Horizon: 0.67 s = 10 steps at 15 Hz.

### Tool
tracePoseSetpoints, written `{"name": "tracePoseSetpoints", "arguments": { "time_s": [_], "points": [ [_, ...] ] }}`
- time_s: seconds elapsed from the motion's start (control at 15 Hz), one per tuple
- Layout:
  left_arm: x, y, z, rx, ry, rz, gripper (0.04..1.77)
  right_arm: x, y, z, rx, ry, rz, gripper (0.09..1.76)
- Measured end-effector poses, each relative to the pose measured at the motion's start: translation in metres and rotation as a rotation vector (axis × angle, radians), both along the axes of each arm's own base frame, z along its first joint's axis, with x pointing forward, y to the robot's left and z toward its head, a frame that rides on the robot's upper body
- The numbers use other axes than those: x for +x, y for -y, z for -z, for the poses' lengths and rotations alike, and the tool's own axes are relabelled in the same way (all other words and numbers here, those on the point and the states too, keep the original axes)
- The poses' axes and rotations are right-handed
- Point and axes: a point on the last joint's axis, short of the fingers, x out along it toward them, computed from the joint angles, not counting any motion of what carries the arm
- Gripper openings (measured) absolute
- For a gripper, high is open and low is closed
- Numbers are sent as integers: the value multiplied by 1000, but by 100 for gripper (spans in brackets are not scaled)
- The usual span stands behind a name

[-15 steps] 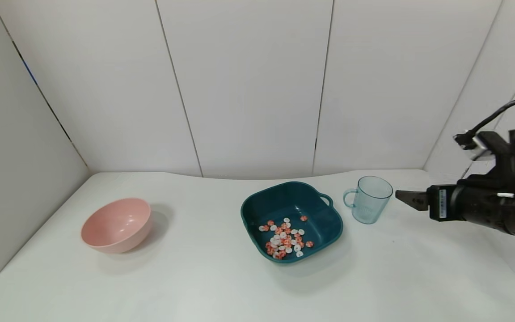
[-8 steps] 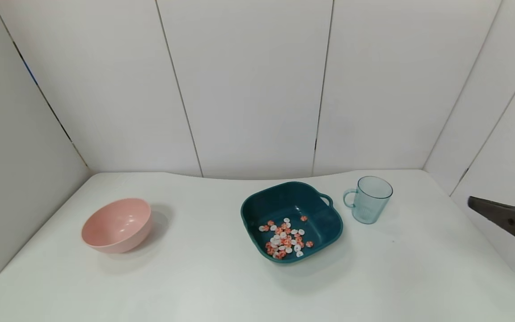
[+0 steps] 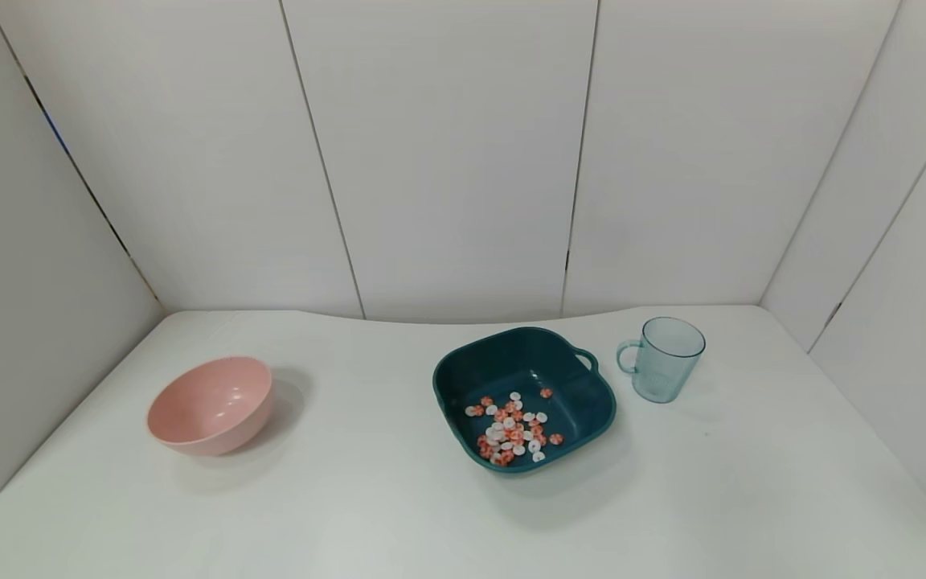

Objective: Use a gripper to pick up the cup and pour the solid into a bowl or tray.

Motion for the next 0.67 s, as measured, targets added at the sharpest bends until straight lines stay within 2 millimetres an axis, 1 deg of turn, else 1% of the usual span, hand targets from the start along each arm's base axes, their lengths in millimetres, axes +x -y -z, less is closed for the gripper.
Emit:
{"name": "tracePoseSetpoints", "arguments": {
  "time_s": [0.2, 0.47, 0.53, 0.67],
  "points": [
    [0, 0, 0, 0, 0, 0, 172, -30, 0, 8, 5, 35, 10, 170],
    [0, 0, 0, 0, 0, 0, 172, -65, -2, 26, 5, 77, -6, 170],
    [0, 0, 0, 0, 0, 0, 172, -72, -2, 31, 2, 100, -8, 170],
    [0, 0, 0, 0, 0, 0, 172, -79, -2, 49, -37, 111, 0, 170]
  ]
}}
